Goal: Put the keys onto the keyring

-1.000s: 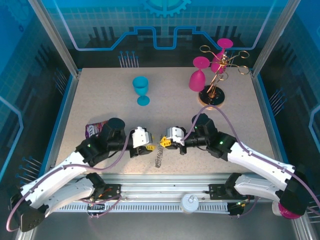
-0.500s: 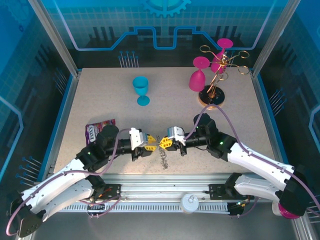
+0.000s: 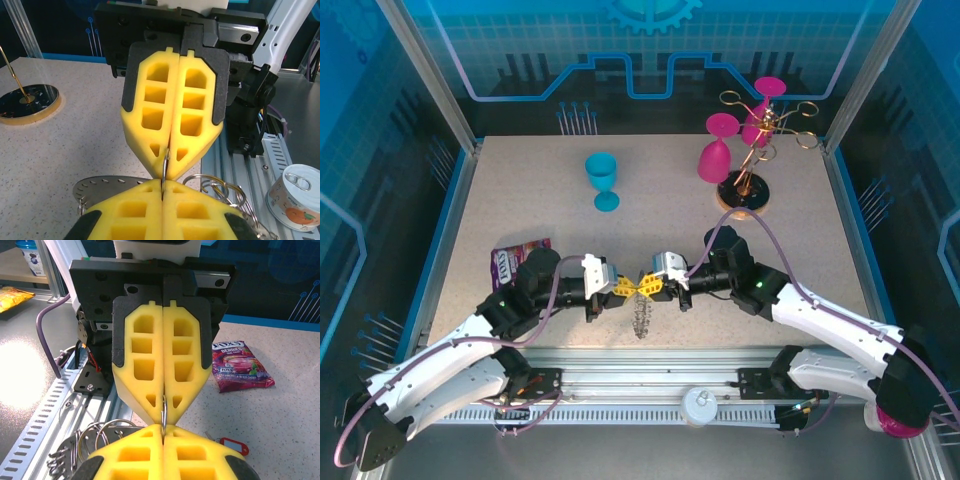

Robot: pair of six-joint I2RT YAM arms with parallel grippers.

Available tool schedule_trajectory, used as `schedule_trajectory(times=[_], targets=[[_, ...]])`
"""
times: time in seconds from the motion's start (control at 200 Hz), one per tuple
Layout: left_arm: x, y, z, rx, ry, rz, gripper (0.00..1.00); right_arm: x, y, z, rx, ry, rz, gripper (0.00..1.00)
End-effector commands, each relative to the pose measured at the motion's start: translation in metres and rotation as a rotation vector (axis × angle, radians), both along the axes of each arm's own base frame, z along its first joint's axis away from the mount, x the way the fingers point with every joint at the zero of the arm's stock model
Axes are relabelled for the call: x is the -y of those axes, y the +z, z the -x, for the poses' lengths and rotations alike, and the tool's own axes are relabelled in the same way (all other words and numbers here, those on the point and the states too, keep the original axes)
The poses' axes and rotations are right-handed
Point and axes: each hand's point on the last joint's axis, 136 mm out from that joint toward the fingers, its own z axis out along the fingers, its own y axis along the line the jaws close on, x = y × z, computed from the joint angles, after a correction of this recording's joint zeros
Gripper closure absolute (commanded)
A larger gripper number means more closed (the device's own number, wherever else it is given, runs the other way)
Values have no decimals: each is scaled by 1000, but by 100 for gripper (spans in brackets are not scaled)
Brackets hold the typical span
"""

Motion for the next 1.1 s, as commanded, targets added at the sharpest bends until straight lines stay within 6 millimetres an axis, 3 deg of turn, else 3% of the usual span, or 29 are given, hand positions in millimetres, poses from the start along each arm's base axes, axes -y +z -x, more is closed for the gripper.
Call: schedule_trajectory(times=[0.0, 0.045, 0.12, 0.2, 0.35, 0.7, 0.911, 1.091], targets=[[4, 10, 5, 43, -40, 34, 100, -6, 10, 9, 7, 52, -29, 100], [3, 10, 3, 54, -32, 27, 100, -4, 8, 5, 20, 20, -18, 100], [1, 7, 0, 63, -9, 5, 100, 3, 3, -8, 57, -67, 1, 73], [0, 2, -3, 63, 2, -28, 100, 13, -1, -15, 85, -119, 21, 70], [1, -4, -6, 53, 1, -75, 100, 17, -3, -15, 92, -122, 64, 73], [3, -5, -7, 47, -4, -88, 100, 1, -10, -7, 67, -43, 95, 79], [3, -4, -7, 46, -7, -87, 100, -1, -8, -7, 73, -33, 96, 100], [4, -7, -10, 29, 4, -100, 98, -4, -5, -3, 61, -3, 85, 100]])
